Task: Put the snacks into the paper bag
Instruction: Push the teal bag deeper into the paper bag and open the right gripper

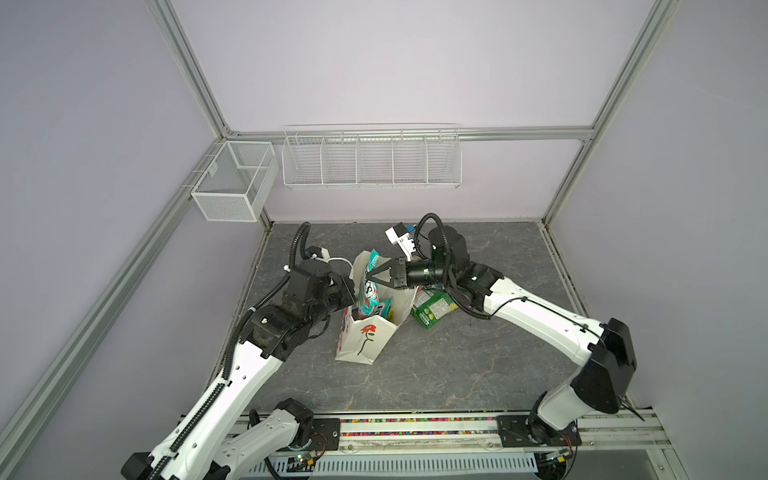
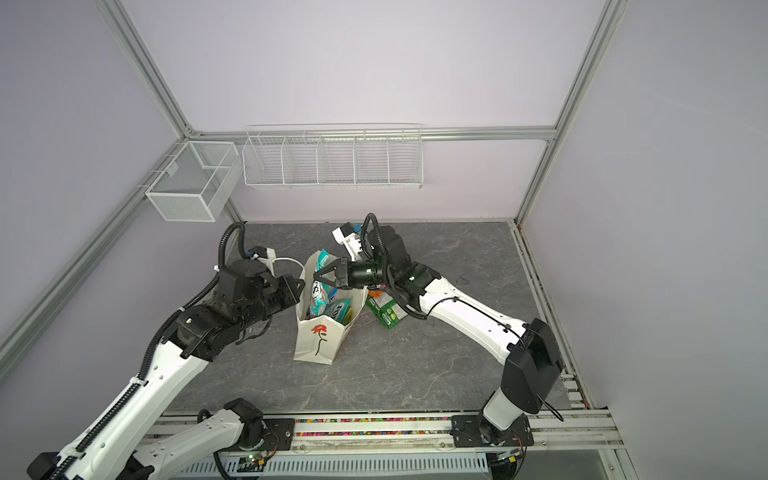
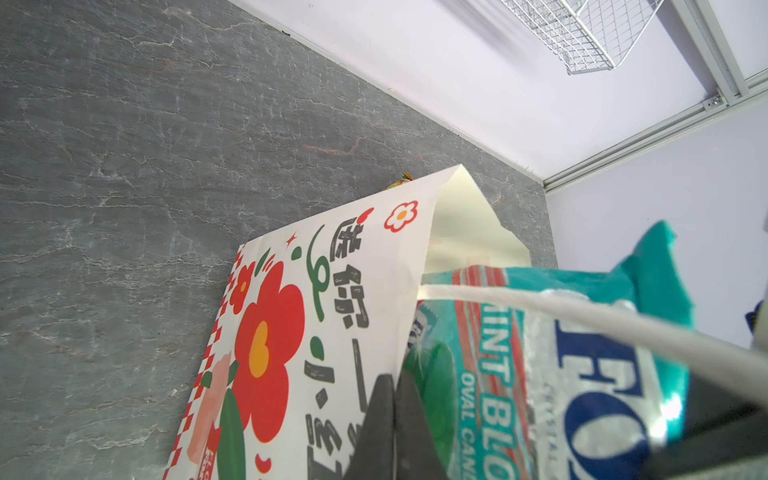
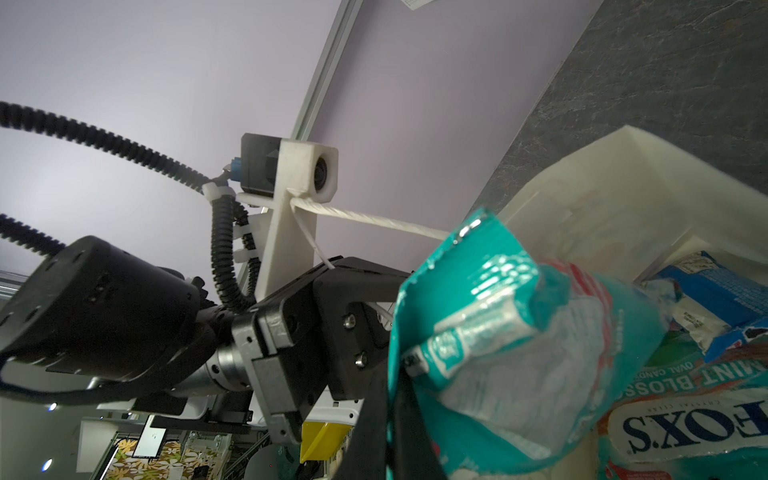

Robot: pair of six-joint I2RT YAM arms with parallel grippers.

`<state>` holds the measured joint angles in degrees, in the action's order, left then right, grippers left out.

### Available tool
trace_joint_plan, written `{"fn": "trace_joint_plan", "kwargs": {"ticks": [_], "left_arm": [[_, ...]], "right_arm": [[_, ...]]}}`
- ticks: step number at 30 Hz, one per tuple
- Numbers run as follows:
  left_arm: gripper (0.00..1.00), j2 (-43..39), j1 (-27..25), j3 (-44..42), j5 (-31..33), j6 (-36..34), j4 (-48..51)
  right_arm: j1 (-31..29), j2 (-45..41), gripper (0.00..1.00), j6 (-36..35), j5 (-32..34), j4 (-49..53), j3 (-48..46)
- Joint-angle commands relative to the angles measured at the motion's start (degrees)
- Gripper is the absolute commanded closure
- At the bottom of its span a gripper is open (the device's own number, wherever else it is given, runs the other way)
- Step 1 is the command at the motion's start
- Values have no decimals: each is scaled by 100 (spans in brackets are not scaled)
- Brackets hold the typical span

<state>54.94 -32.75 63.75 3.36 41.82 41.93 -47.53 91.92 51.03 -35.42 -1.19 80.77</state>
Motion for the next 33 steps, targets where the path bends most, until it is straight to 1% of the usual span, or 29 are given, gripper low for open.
{"fn": "trace_joint_plan", "kwargs": {"ticks": [1,14,16,23,33], "left_arm": [[100,-130,-29,6,15,77,-80],[100,-146,-29,-5,22,72,-78],[100,-148,-29,-3,33,68,-72],[100,-154,-29,-3,35,76,-62],[100,-154,-29,6,34,72,-62]], "right_arm": [[-54,23,93,100,8,-357,-64],[-53,100,92,136,65,-329,-45],[-47,122,90,145,61,-328,-35],[-50,177,73,153,13,-329,-4],[-49,78,71,130,17,-280,5]]}}
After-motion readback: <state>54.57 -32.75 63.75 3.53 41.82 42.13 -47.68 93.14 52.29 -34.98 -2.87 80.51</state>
